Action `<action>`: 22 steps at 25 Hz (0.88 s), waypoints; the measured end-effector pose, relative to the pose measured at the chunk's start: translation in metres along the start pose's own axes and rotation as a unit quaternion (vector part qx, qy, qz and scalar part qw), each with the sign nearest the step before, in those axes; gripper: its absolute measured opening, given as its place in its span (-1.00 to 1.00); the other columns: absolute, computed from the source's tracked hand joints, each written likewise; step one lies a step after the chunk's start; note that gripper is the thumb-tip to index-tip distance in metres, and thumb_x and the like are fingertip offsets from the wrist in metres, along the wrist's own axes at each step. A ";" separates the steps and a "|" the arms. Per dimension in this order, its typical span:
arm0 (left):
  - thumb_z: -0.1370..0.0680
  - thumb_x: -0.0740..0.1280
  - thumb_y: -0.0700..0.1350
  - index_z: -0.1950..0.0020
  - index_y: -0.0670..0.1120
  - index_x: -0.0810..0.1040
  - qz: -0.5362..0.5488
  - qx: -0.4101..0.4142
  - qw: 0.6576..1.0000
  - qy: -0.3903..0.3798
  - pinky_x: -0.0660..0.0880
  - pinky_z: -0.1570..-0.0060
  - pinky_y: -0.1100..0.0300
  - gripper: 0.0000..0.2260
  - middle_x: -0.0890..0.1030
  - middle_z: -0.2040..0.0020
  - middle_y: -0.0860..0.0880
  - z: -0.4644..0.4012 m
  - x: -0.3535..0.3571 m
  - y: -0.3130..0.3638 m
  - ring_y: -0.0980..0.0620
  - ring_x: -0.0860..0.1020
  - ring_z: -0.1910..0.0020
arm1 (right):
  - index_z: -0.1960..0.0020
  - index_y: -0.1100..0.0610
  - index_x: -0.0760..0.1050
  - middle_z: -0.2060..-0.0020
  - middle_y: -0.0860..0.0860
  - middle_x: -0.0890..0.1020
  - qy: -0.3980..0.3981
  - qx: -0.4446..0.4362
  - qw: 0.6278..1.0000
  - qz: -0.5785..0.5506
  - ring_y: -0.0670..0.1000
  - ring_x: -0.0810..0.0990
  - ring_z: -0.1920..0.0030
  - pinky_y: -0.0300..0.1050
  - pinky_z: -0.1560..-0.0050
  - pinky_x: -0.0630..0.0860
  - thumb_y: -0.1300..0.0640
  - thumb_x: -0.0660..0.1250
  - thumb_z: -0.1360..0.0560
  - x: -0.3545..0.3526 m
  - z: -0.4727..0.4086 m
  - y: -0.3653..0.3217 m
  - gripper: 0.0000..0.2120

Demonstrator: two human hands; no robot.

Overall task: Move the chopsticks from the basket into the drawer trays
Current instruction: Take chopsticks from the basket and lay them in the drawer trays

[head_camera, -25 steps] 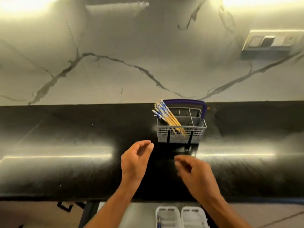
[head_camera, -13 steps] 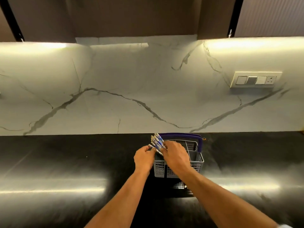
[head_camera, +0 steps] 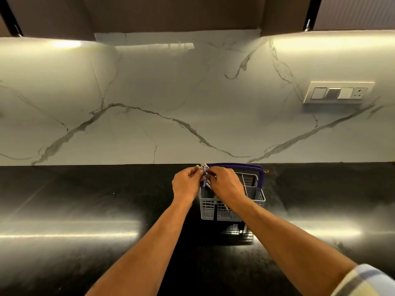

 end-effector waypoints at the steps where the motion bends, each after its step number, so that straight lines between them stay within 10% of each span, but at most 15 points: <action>1: -0.53 0.42 -0.02 -0.02 0.03 0.70 -0.001 0.009 1.000 0.001 0.63 -0.08 0.00 -0.88 0.73 0.15 0.07 -0.002 -0.002 0.005 0.10 0.70 0.10 | -0.03 0.08 0.60 0.17 0.01 0.68 0.005 0.002 1.000 -0.001 0.02 0.63 0.21 0.02 0.14 0.62 0.07 0.23 -0.62 -0.003 -0.002 -0.003 -0.82; 14: -0.57 0.39 -0.15 -0.23 -0.06 0.61 0.102 0.126 0.985 -0.063 0.67 0.05 0.04 -0.77 0.71 -0.01 -0.09 0.007 -0.020 0.114 0.00 0.71 0.04 | -0.21 0.15 0.60 -0.08 0.08 0.68 0.107 -0.075 0.983 -0.131 0.01 0.65 0.01 -0.23 -0.02 0.56 0.19 0.26 -0.62 -0.090 -0.004 -0.061 -0.78; 22: -0.56 0.40 -0.14 -0.17 -0.06 0.66 0.071 0.169 0.977 -0.110 0.68 0.09 0.06 -0.81 0.70 -0.05 -0.08 0.031 -0.025 0.176 -0.02 0.70 0.02 | -0.18 0.11 0.65 -0.04 0.07 0.72 0.129 -0.058 0.955 -0.262 0.02 0.69 0.02 -0.04 -0.12 0.63 0.17 0.34 -0.58 -0.138 0.010 -0.071 -0.79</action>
Point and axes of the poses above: each hand's wrist, its own z-axis away from the middle knuckle, its own x-axis out of the palm, y = z × x, the point moved 6 cm from there along -z, towards the middle knuckle
